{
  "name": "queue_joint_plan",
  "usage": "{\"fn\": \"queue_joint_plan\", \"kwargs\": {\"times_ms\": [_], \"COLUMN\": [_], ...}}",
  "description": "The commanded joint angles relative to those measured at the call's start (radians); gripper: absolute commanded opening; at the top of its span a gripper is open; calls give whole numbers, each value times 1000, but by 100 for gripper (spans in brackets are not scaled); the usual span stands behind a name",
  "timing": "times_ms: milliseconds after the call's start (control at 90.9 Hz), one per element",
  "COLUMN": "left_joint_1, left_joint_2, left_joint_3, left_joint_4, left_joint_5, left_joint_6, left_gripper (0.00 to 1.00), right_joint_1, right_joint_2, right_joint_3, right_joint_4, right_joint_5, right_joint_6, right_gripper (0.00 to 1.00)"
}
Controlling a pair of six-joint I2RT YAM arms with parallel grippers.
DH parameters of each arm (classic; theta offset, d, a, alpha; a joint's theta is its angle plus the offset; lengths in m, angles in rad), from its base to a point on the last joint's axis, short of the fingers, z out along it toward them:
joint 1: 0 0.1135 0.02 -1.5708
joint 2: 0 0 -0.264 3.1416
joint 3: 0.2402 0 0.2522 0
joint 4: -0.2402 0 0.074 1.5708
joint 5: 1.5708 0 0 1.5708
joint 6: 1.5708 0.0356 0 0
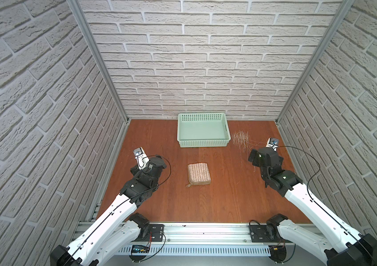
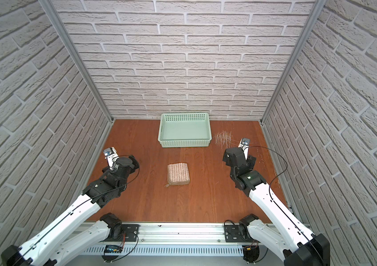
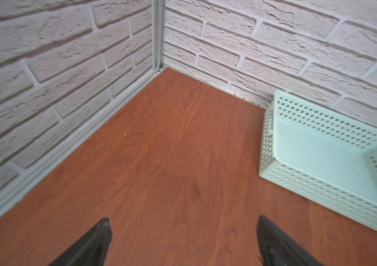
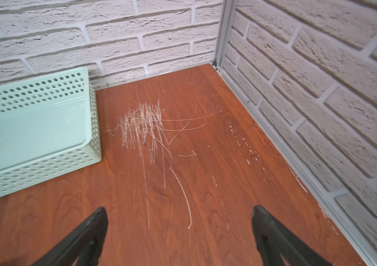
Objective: Fold the square dishcloth
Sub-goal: Reset both arms
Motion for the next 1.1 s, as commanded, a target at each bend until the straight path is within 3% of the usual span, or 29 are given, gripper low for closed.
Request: {"fn": "queue_joint_plan", "kwargs": {"times_ms": [0,187,352,462,715,1089], "left_joint_1": [43,196,376,467,496,495], "left_joint_2": [-21,-57,-94,-71,84,225], "left_joint_3": [-66,-200,-299,-322,-408,-383], "left_joint_4": [171,428,588,619,883,982], "left_joint_5": [-24,188,406,493,562,607], "left_joint_6": [191,326,336,343,443,489], "left_gripper": [98,98,98,98,98,98], "right_joint_1": [-32,-173,-271,-308,-350,-431], "right_joint_2": [-52,-12,83,160,332,510], "right_joint_3": [-132,-213,-286,-320,-349,-338], "right_joint_4": [338,415,600,707,914,1053], "right_joint_5": [93,-18,-106,-150,-236,-440], "right_joint_6": [-165,-151,-149,-166,-228,-242], "right_gripper": [99,99,99,99,99,99]}}
